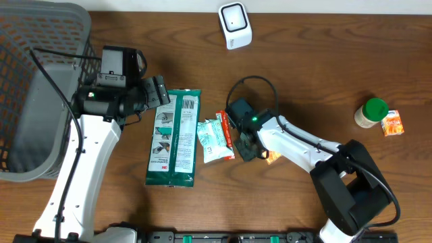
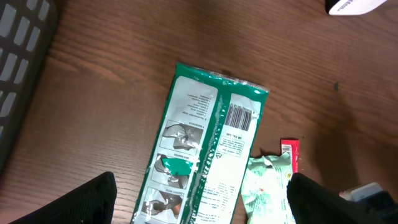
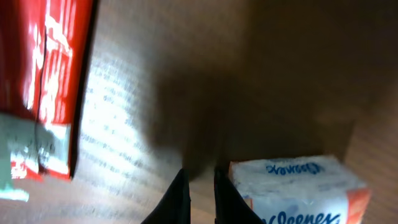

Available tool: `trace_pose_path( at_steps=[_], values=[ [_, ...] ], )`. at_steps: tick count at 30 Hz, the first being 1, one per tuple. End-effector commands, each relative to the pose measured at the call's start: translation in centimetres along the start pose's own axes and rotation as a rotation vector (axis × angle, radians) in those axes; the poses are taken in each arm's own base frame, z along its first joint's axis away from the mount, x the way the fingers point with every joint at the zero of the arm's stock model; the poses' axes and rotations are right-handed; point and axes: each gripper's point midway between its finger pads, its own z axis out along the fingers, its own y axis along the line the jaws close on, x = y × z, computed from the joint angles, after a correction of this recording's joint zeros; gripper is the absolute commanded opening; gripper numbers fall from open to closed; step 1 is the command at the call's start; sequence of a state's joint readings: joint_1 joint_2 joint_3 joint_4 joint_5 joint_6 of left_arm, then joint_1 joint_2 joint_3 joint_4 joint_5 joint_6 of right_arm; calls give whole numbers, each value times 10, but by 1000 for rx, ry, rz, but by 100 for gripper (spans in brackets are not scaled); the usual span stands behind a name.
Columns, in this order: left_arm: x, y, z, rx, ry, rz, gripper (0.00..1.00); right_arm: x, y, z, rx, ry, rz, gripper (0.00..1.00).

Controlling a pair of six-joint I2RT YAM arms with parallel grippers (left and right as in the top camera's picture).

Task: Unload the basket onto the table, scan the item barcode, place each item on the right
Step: 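Lift the Kleenex pack and carry it toward the right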

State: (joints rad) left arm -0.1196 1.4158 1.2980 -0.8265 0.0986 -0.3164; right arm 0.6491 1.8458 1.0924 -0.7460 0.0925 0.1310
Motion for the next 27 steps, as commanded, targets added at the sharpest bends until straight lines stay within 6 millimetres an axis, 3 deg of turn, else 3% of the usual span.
trace_pose_path(
  at_steps=[1,4,5,6,10,11,12,14,16,21,27],
  values=[
    [-1,2,1,-7,-2,6,88,-17,-8,0,51,-73,1,11],
    [-1,2,1,-7,-2,6,88,-29,-6,-1,42,-122,11,11],
    [-1,2,1,-7,-2,6,88,-30,-5,-2,36,-127,16,1],
    [-1,2,1,-7,-2,6,88,-31,-1,-3,14,-128,21,1],
    [-1,2,1,-7,-2,6,88,-43,24,-25,-148,-166,19,1],
    [-1,2,1,-7,-2,6,88,-48,26,-35,-173,-190,21,4],
    [-1,2,1,-7,-2,6,88,-53,25,-45,-186,-215,26,14],
    [-1,2,1,-7,-2,6,88,-59,18,-64,-186,-249,41,57],
    [-1,2,1,-7,-2,6,88,-59,4,-79,-168,-272,69,76],
    [-1,2,1,-7,-2,6,88,-42,-40,-93,-142,-245,180,82],
    [-1,2,1,-7,-2,6,88,-4,-89,-70,-113,-93,336,78]
  ],
)
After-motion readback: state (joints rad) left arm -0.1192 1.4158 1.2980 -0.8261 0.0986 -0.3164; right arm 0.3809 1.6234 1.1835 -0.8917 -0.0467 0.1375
